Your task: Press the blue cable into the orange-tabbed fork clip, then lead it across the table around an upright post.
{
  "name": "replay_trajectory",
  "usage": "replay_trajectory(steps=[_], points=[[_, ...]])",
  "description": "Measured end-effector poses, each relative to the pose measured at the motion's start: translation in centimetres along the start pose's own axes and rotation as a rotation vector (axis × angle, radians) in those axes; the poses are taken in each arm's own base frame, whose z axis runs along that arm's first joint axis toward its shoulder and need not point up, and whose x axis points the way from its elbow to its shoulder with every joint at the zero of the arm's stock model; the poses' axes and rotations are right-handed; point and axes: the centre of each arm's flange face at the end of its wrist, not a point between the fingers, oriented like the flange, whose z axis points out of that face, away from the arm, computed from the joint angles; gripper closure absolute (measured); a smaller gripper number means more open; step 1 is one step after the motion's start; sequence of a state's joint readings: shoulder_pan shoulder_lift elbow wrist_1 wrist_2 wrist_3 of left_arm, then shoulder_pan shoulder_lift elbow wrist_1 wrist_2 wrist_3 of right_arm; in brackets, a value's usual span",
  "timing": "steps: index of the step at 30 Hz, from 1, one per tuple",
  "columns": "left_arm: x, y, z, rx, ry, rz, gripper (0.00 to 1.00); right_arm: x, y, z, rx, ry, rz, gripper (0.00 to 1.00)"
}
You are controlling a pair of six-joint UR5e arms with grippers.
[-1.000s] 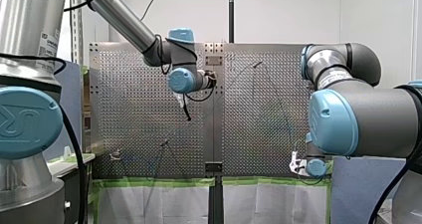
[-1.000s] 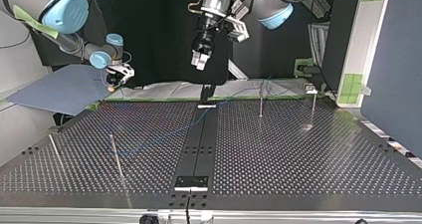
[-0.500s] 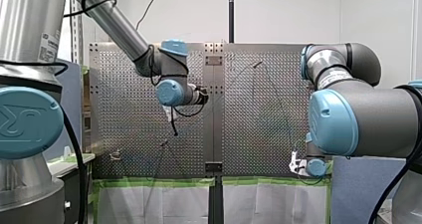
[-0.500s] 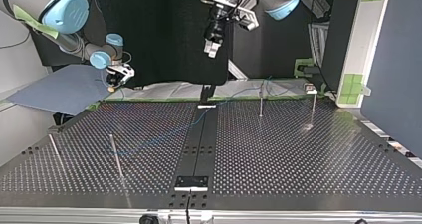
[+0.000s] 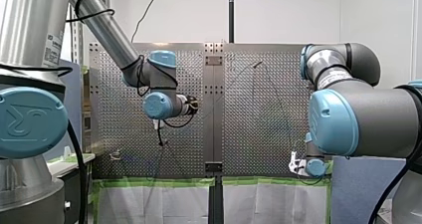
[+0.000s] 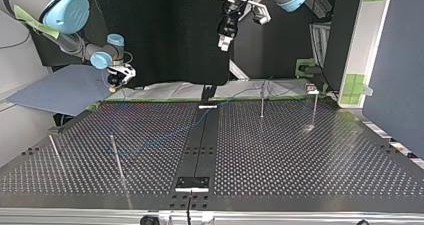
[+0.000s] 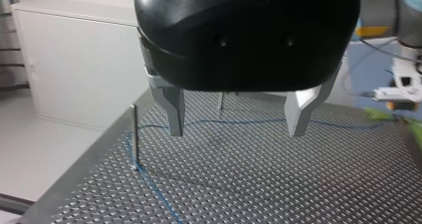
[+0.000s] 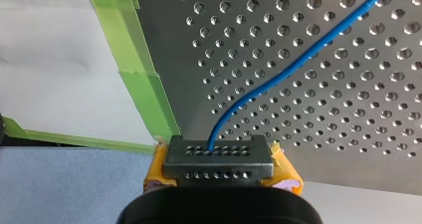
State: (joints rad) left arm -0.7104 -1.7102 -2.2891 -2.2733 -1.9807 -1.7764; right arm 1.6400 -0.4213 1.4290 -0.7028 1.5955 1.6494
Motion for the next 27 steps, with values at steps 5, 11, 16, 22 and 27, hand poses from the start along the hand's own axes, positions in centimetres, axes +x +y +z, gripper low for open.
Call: replay_trajectory(steps=[5,11,16,22,27], points=[[1.9,1.4,-0.9,-0.012,0.040,0.056,0.01,0.0,-0.1,0.0,0.001,-0.001,-0.002,1.00],[4.4,2.8,-2.1,-0.010,0.085,0.105,0.01,0.0,-0.2,0.0,0.003,-0.003,-0.008,1.00],[4.7,2.9,-2.0,0.022,0.069,0.111,0.01,0.0,-0.2,0.0,0.003,-0.006,-0.011,1.00],[4.4,2.6,-1.3,0.056,0.027,0.104,0.01,0.0,-0.2,0.0,0.003,-0.009,-0.012,1.00],[4.2,2.5,-1.1,0.059,0.009,0.101,0.01,0.0,-0.2,0.0,0.003,-0.010,-0.012,1.00]])
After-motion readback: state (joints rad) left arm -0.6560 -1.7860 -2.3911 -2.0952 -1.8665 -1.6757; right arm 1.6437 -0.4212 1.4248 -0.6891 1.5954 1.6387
